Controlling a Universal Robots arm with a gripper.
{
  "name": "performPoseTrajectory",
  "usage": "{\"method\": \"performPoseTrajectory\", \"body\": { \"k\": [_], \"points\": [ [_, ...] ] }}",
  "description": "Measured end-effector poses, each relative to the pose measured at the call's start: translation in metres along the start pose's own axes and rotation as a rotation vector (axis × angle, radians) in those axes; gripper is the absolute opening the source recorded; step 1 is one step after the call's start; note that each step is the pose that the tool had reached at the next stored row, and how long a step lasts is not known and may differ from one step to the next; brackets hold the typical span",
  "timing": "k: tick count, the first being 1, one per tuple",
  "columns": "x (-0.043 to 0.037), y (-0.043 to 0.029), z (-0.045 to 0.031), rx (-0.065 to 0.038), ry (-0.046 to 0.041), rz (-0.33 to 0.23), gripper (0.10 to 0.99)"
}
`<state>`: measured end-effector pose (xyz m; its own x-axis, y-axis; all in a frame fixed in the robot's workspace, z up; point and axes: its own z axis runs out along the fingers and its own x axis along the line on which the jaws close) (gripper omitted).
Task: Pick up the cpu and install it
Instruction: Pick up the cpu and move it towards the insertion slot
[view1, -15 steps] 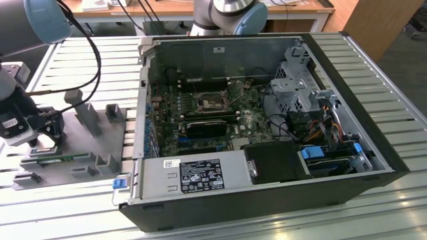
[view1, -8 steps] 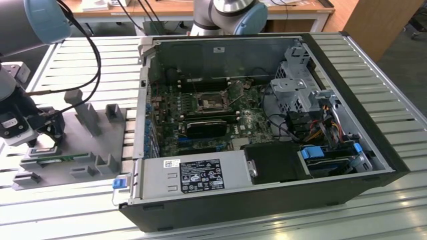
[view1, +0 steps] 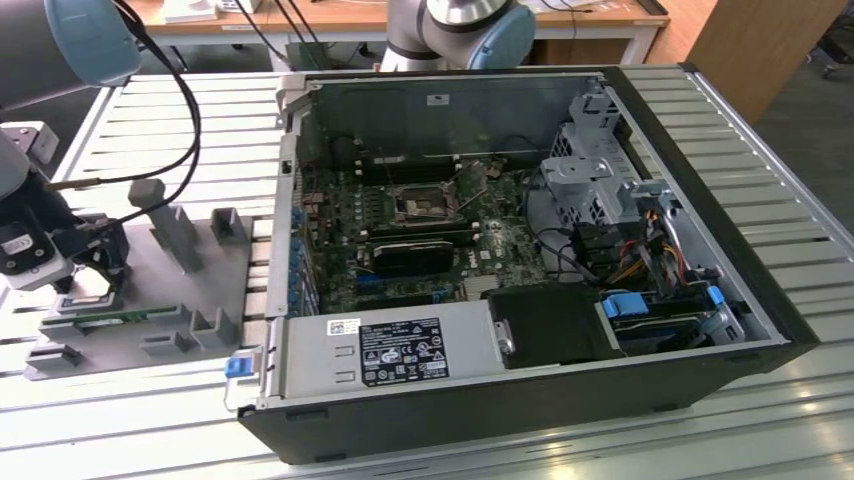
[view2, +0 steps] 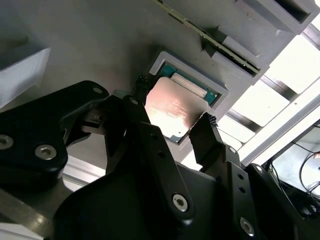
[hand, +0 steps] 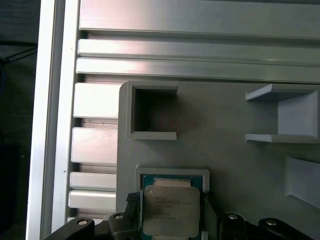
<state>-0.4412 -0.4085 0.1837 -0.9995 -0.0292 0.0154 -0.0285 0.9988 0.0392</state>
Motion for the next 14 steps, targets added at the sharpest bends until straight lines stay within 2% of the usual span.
{"method": "performPoseTrajectory", "body": {
  "k": [14],
  "points": [
    [0.0020,0.0003,-0.0023,0.000,-0.0045,0.000,0.616]
  ]
}}
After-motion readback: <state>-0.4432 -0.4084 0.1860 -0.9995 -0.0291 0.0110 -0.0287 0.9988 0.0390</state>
